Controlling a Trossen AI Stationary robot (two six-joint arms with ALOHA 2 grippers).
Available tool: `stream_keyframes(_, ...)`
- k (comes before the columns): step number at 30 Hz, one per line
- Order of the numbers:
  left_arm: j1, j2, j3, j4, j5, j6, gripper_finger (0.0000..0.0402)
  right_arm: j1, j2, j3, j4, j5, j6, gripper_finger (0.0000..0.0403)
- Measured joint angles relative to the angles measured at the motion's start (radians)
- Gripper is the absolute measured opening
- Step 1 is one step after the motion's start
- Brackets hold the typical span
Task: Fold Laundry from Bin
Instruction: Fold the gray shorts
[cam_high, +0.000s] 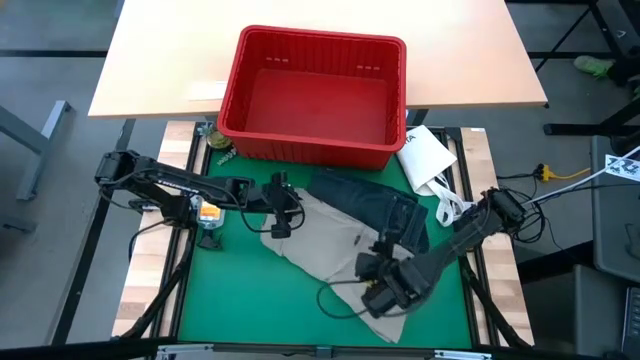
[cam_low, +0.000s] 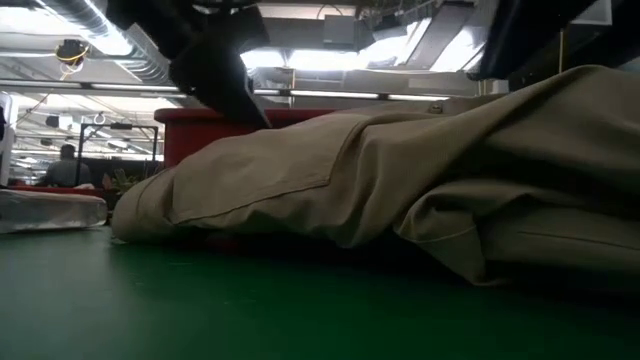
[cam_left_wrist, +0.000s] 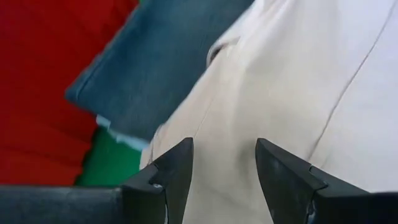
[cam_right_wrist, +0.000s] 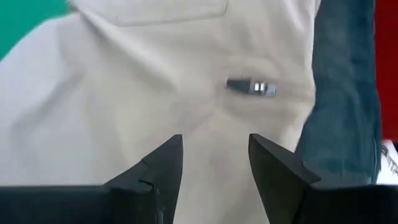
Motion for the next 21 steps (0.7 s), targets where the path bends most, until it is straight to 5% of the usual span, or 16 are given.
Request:
stream_keyframes(10,0.003,0.049,0.0,-0.041,-0.139,0.0,0.0169,0.095,0.035,-0.03,-0.244,0.011,0.309,0.0184)
stream_keyframes(21,0.046,0.104,0.0,-0.029,-0.151,0.0,0.0169,0.097,0.034,-0.247,-0.205,-0.138,0.472,0.0184)
